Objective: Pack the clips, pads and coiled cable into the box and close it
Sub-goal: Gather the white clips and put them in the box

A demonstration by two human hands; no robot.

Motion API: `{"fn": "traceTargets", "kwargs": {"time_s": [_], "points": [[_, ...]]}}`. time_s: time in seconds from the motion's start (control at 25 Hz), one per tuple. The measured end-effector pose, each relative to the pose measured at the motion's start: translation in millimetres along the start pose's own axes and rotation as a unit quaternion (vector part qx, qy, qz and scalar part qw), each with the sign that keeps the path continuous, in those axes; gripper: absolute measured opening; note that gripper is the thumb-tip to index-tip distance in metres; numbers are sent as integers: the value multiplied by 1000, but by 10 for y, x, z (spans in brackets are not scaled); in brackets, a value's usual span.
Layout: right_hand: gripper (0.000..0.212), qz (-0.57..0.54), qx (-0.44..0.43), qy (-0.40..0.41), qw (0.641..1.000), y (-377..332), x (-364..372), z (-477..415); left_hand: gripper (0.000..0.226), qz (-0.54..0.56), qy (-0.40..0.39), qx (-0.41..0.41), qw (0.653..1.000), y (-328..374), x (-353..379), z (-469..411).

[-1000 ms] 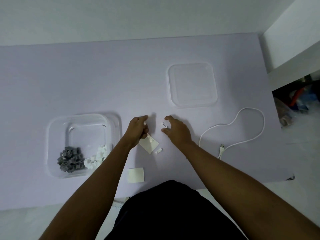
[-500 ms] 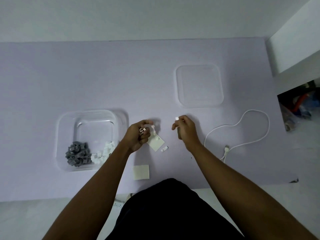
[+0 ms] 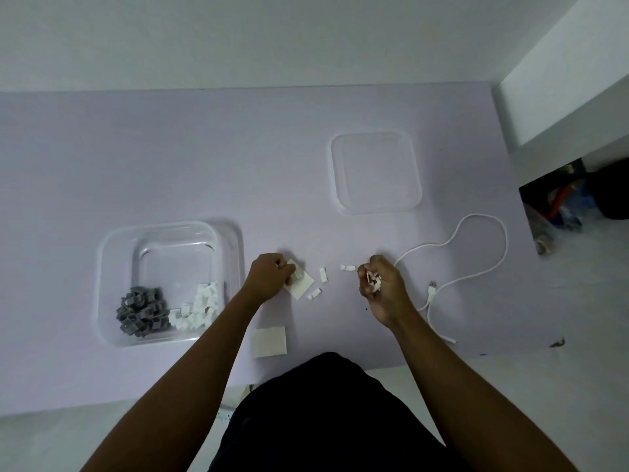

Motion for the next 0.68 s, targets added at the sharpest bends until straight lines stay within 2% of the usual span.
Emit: {"fn": "traceTargets", "kwargs": {"time_s": [0.12,0.2,0.28,0.36,0.44,0.56,0.68], "points": [[23,11,2,17,1000,-21,-104,40,35,-49,19,18,998,20,10,1],[22,156,-37,47,986,-93,-198,1,30,-89,35,24,995,42,15,29],[25,359,-130,63,922,-225,-217,-73,35,-135,45,19,990,48,25,78],[20,485,-204,68,848,-300,-140,-115,50,-189,50,32,980,73,48,114],[22,535,-217,33,816,-245,-33,-162,56,-226,54,45,972,107,84,133],[27,591,-241,-16,770,-169,122,-250,49,-242,58,51,967,102,141,108],[14,602,-244,-21,760,-129,165,-312,42,-193,40,30,980,24,191,68]]}}
Point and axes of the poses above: each hand's wrist, its own z-axis away from the middle knuckle, its own x-axis out of the palm, y = z × x, the point moved 10 cm from there along -z, towards the middle knuckle, and after that the axes turned 5 degrees about -x, right-handed, at the moved point
